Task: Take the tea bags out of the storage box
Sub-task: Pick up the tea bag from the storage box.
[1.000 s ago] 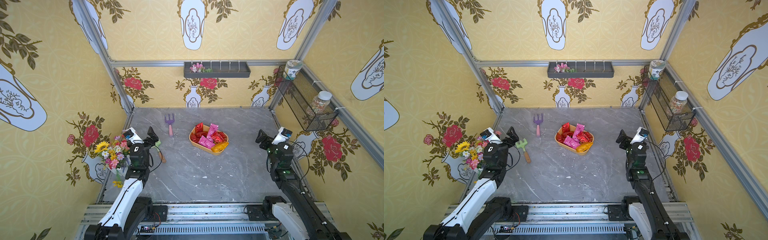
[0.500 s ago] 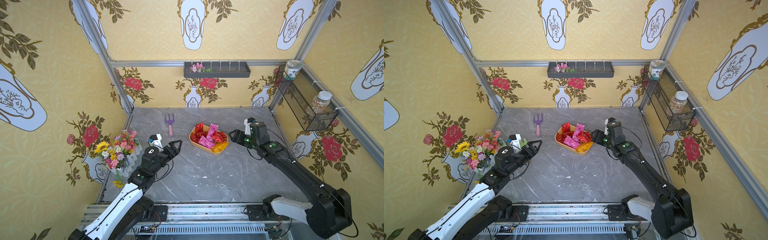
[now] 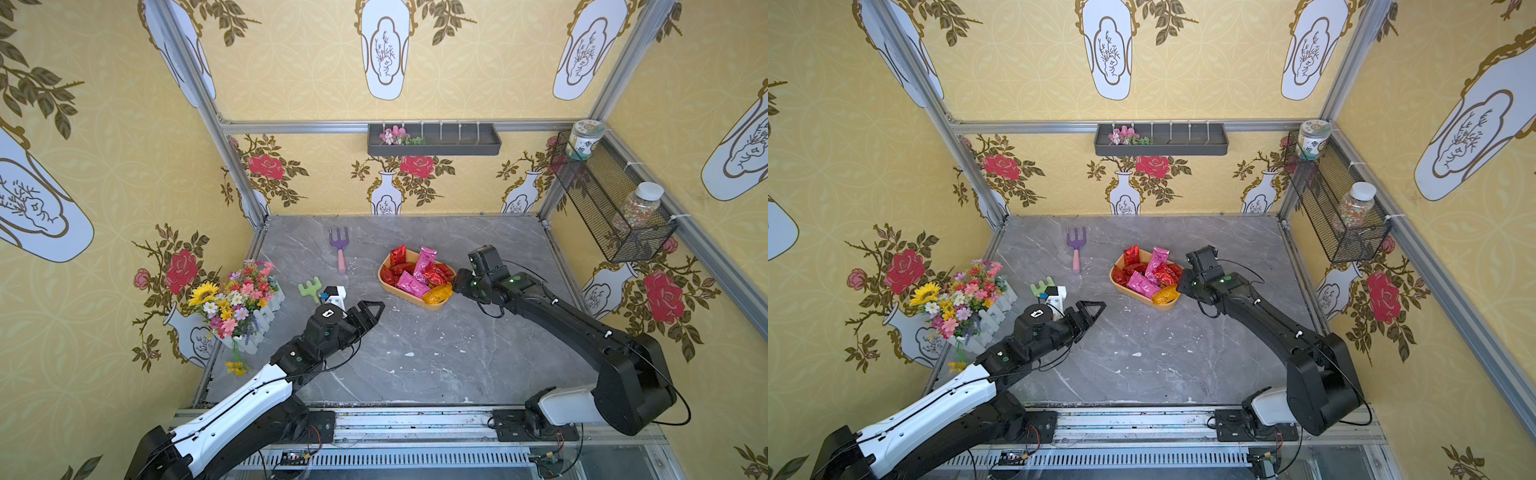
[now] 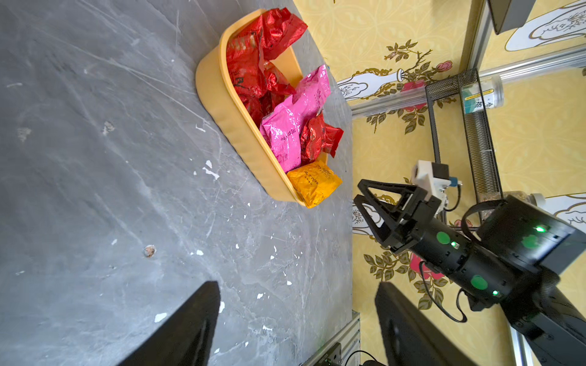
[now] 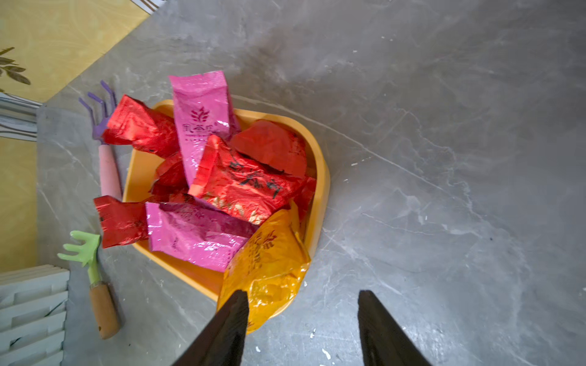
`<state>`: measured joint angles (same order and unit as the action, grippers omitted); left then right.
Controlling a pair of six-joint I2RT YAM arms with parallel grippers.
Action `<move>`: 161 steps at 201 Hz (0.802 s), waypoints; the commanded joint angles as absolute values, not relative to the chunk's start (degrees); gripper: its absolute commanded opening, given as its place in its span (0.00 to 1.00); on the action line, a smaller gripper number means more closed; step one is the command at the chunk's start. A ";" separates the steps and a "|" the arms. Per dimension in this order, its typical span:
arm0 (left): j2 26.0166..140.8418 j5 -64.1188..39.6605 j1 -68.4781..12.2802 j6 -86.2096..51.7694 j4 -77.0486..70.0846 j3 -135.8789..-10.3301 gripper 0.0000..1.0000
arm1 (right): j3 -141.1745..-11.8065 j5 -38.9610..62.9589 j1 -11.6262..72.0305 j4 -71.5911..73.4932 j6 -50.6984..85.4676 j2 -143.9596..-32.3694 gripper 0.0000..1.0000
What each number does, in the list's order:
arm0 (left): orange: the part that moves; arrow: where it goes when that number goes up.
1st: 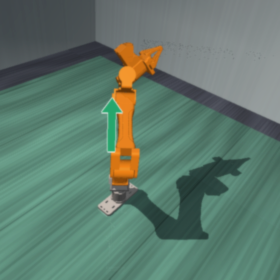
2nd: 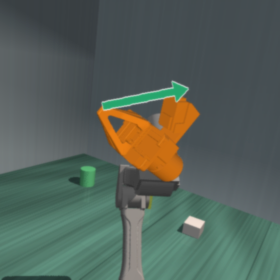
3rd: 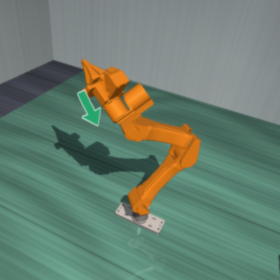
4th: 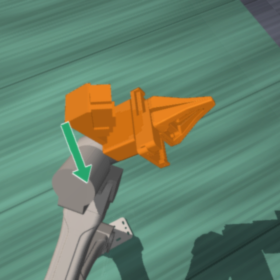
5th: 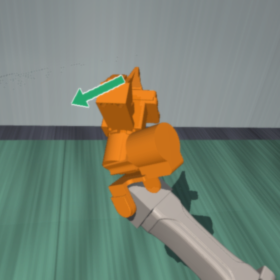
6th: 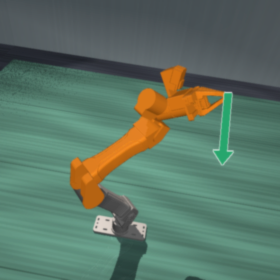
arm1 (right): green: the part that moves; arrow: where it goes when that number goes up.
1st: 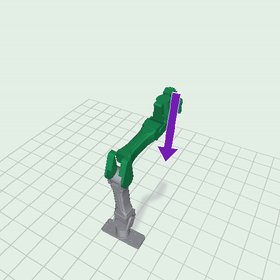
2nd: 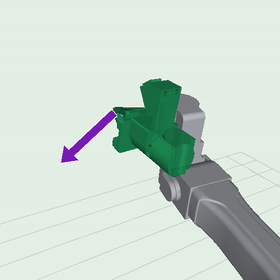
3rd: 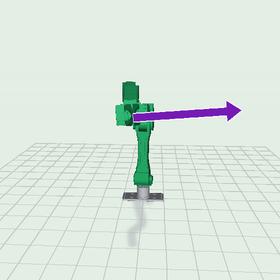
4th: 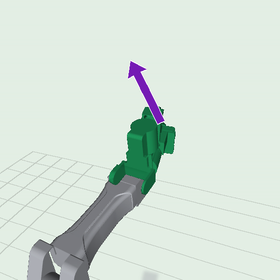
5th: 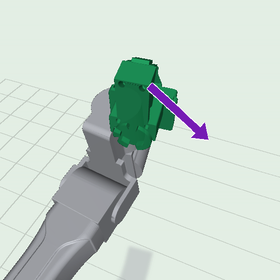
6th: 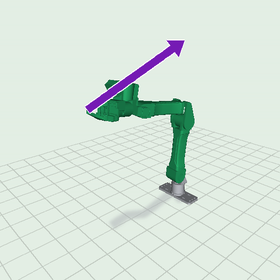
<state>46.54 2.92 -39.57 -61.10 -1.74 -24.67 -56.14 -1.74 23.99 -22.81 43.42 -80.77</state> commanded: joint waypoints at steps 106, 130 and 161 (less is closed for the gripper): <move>49.93 1.02 -39.55 -63.44 -5.67 -22.46 0.83 | -51.39 4.04 21.49 -10.21 51.54 -84.26 0.45; 49.83 0.94 -39.55 -63.70 -5.80 -22.15 0.83 | -51.36 4.14 21.55 -9.68 51.91 -84.72 0.39; 49.57 0.76 -39.55 -63.90 -5.84 -21.73 0.83 | -51.35 4.05 21.60 -8.99 52.70 -84.90 0.30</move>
<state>49.78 1.30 -39.64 -63.44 -4.36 -22.50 -51.37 4.34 21.50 -11.73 51.48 -84.66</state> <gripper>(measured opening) 0.833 0.350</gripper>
